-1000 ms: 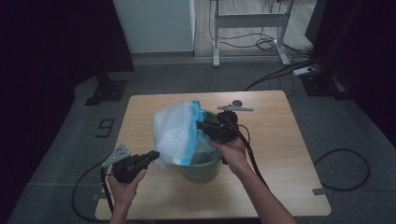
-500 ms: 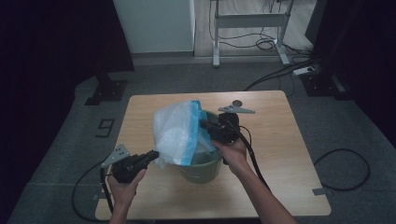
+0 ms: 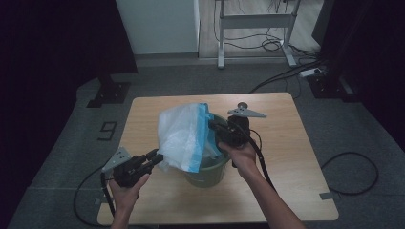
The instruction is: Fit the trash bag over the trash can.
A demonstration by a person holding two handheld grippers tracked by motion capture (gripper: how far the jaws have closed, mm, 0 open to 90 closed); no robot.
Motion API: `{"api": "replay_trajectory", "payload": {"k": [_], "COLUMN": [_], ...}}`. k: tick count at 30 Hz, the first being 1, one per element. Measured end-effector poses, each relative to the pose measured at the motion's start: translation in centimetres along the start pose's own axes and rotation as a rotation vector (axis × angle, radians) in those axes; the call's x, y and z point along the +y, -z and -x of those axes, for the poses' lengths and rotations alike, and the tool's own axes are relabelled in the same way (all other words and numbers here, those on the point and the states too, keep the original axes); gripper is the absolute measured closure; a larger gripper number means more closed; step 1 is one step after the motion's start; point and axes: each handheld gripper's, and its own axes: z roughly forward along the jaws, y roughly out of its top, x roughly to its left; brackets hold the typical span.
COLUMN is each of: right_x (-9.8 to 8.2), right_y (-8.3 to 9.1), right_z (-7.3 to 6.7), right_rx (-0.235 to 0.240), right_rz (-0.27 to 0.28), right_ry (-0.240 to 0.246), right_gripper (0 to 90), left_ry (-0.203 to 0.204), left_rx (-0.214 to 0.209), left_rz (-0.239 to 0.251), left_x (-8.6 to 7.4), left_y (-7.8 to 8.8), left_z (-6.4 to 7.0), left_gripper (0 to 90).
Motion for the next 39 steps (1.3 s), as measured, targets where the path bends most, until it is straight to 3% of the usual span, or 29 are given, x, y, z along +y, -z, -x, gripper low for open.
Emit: {"api": "replay_trajectory", "payload": {"k": [1, 3, 8, 16, 21, 26, 30, 36, 39], "right_x": [0.0, 0.0, 0.2, 0.6, 0.6, 0.6, 0.5, 0.5, 0.5], "right_y": [0.2, 0.4, 1.0, 2.8, 3.1, 3.0, 3.0, 3.2, 3.4], "right_z": [-0.1, -0.2, -0.4, -0.5, -0.7, -1.0, -1.2, -1.5, -1.5], "right_rx": [0.005, 0.008, 0.009, 0.006, 0.009, 0.017, 0.027, 0.033, 0.032], "right_rz": [0.008, 0.017, 0.037, 0.077, 0.076, 0.077, 0.082, 0.086, 0.086], "right_ry": [0.005, 0.013, 0.032, 0.056, 0.068, 0.076, 0.083, 0.092, 0.094], "right_gripper": [89.5, 89.5, 89.5, 89.5, 89.5, 89.5, 89.5, 89.5, 89.5], "left_ry": [-0.006, -0.012, -0.028, -0.095, -0.141, -0.145, -0.15, -0.147, -0.149], "left_rx": [0.004, 0.001, 0.0, -0.009, -0.011, -0.005, 0.014, 0.023, 0.028], "left_rz": [0.009, 0.016, 0.037, -0.005, -0.073, -0.137, -0.175, -0.206, -0.169], "left_x": [0.3, 0.9, 1.9, 4.5, 6.4, 6.8, 6.3, 5.8, 5.7], "left_y": [0.3, 0.9, 1.7, 0.8, -0.9, -2.5, -3.4, -4.2, -4.1], "left_z": [0.2, 0.5, 1.2, 2.2, 2.7, 2.7, 2.6, 2.4, 2.3], "left_gripper": [59.0, 51.3, 39.3, 39.9, 39.6, 38.1, 47.5, 76.4, 89.3]}}
